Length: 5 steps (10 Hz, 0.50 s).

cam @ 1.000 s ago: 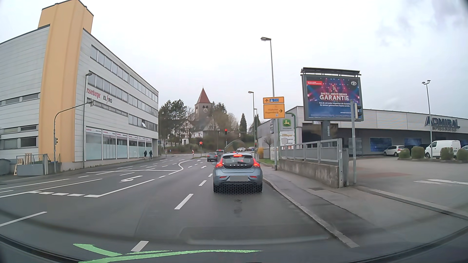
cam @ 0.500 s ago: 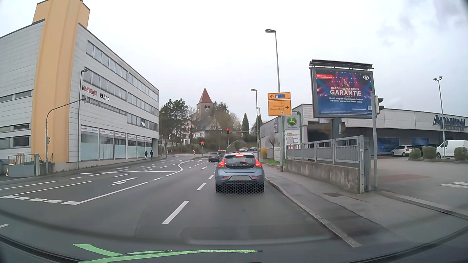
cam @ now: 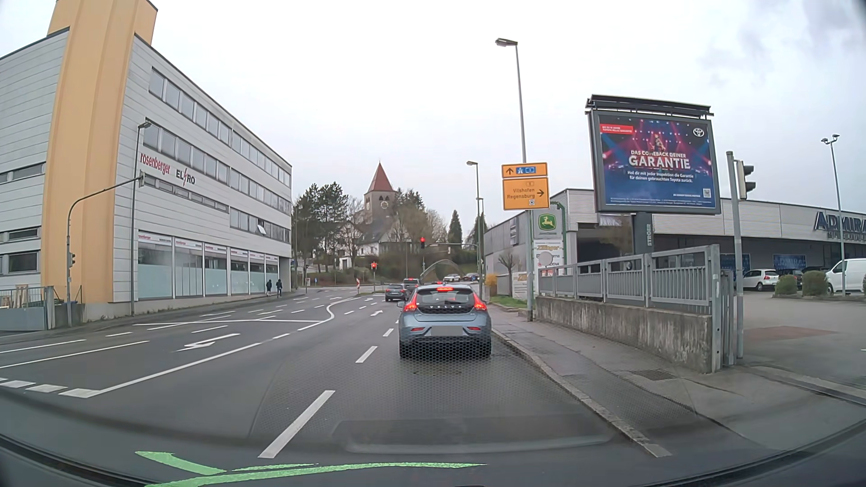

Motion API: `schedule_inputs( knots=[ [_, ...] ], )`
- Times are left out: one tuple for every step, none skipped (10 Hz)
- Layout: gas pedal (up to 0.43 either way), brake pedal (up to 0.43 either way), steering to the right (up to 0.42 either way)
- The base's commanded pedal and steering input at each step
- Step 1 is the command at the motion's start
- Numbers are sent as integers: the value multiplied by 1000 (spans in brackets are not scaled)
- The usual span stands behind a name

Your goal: Follow the waypoints while adhering to traffic rules and regulations

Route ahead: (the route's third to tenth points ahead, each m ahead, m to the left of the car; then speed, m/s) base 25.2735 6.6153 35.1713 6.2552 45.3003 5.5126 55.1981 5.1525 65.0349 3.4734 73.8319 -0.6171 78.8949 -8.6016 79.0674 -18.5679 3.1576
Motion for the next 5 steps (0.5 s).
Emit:
schedule_inputs(
  knots=[
    [0, 0, -5],
    [0, 0, -5],
    [0, 0, -5],
    [0, 6, -4],
    [0, 37, -4]
  ],
)
